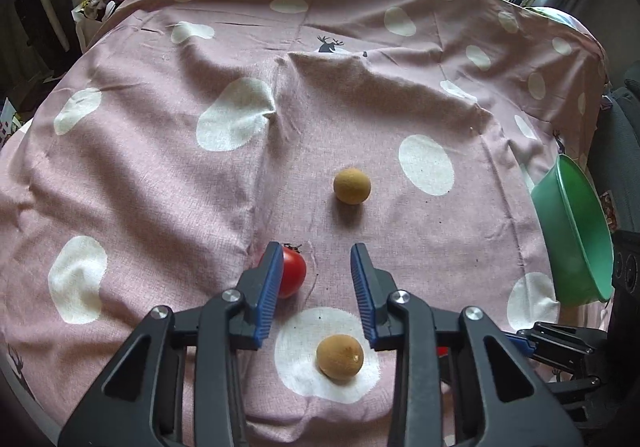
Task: Organize fruits
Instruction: 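Grasp a cherry tomato with the right tool while the left tool grasps another tomato, then carry the right tool's tomato over the bowl while the left tool carries its tomato there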
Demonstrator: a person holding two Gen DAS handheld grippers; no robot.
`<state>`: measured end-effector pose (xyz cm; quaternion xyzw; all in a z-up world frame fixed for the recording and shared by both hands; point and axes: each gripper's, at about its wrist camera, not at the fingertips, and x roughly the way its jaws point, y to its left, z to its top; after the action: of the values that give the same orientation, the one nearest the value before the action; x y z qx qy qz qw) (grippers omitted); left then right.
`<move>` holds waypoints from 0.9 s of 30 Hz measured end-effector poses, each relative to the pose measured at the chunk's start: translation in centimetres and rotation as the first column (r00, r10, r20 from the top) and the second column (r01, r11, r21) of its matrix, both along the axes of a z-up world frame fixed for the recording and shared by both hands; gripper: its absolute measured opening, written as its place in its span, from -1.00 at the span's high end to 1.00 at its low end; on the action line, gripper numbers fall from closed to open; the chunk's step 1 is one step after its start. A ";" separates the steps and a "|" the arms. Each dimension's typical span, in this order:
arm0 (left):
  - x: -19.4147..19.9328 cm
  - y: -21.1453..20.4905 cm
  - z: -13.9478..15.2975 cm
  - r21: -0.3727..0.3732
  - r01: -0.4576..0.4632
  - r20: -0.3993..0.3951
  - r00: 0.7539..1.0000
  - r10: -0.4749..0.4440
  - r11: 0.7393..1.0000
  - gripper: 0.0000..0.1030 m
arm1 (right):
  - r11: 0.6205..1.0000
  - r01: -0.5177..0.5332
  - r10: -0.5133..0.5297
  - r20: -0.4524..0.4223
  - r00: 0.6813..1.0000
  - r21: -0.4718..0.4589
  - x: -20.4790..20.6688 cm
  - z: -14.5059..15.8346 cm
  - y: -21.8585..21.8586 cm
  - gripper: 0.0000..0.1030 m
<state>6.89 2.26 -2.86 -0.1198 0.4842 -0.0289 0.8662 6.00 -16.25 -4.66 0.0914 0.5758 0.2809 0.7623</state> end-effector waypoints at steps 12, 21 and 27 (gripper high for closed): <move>0.6 -0.2 -1.0 0.008 -0.003 -0.038 0.999 0.004 1.000 0.35 | 0.997 -0.002 0.004 0.034 0.999 -0.071 -0.2 -0.6 1.2 0.36; 0.9 -1.4 -2.3 0.076 0.006 -0.059 0.998 -0.002 0.997 0.46 | 0.997 0.005 -0.001 0.053 0.999 -0.076 -0.2 -0.6 1.2 0.39; 0.7 -1.3 -2.0 0.062 0.001 -0.044 0.999 0.002 0.998 0.46 | 0.998 0.029 -0.026 0.053 0.998 -0.063 0.0 -0.4 0.6 0.39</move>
<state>7.60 0.97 -4.85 -0.0938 0.5037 -0.0111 0.8587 5.97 -15.62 -5.06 0.0675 0.5631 0.2542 0.7834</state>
